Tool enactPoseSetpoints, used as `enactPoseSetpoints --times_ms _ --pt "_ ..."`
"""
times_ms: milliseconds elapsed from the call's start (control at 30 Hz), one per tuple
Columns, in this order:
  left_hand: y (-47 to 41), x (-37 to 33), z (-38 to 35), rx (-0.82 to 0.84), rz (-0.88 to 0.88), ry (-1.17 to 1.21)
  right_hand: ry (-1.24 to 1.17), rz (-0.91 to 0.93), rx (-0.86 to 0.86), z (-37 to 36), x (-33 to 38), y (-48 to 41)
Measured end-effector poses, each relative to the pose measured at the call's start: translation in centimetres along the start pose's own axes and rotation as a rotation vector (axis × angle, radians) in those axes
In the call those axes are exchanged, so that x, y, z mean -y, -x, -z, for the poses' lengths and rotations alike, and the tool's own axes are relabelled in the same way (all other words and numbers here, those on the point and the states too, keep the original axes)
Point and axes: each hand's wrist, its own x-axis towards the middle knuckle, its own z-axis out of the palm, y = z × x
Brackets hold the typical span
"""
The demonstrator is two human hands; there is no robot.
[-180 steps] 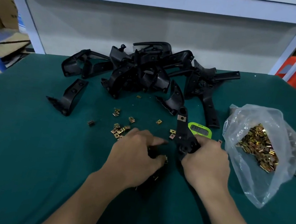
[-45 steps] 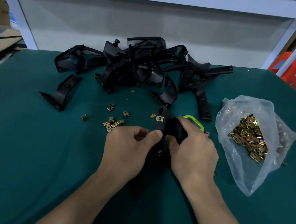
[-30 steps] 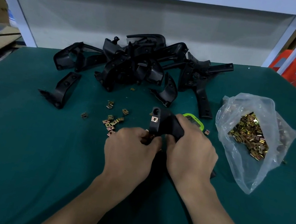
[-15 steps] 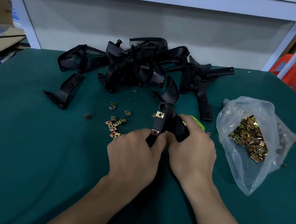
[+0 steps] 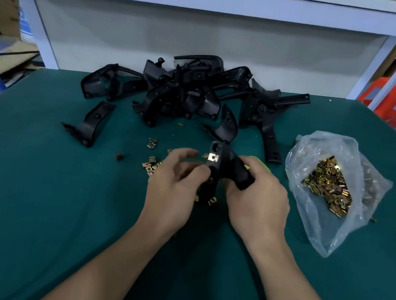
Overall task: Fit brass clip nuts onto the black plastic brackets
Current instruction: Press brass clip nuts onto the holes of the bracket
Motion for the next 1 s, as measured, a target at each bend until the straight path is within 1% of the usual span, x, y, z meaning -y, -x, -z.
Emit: enactPoseSetpoints --times_ms 33,167,367,433,533,633,700,733,767,800,867,900,933,1000 --pt "-0.2 0.0 0.2 -0.012 0.040 0.039 -0.035 -0.025 0.002 0.2 -0.2 -0.2" --pt "-0.4 -0.1 0.8 -0.045 0.038 -0.035 -0.146 -0.069 0.026 0.8 -0.4 -0.7" --pt "0.0 0.3 0.5 -0.052 -0.009 -0.077 -0.107 -0.064 0.023 0.7 -0.2 -0.3" --pt "0.3 0.2 0.5 -0.036 -0.039 -0.096 -0.107 -0.079 0.036 0.6 -0.2 -0.3" --pt "0.7 0.2 0.5 0.047 -0.106 -0.108 -0.110 -0.091 0.073 0.8 -0.3 -0.2" --pt "1.2 0.1 -0.4 0.106 -0.195 -0.176 -0.062 -0.041 0.082 1.2 0.2 0.4" --pt "1.4 -0.3 -1.1 0.089 -0.211 -0.203 0.009 0.026 0.104 1.9 0.7 1.0" --pt "1.3 -0.4 -1.3 0.064 -0.186 -0.174 0.009 0.047 0.152 2.6 0.9 1.2" --pt "1.2 -0.8 -1.5 0.044 -0.139 -0.100 -0.037 0.050 0.231 3.5 1.0 1.4" --pt "1.2 -1.6 -1.5 0.027 -0.083 -0.004 -0.140 0.029 0.332 4.7 1.1 1.7" --pt "0.8 -2.9 -2.0 0.019 0.008 0.205 -0.453 -0.070 0.536 7.5 1.0 2.7" --pt "0.9 -3.5 -2.3 0.039 0.020 0.260 -0.594 -0.122 0.604 9.0 0.7 3.4" --pt "1.2 -4.2 -2.9 0.071 0.011 0.287 -0.692 -0.161 0.639 10.5 0.3 4.1" --pt "2.4 -5.8 -4.6 0.150 -0.019 0.320 -0.800 -0.231 0.630 13.2 -0.7 5.8"
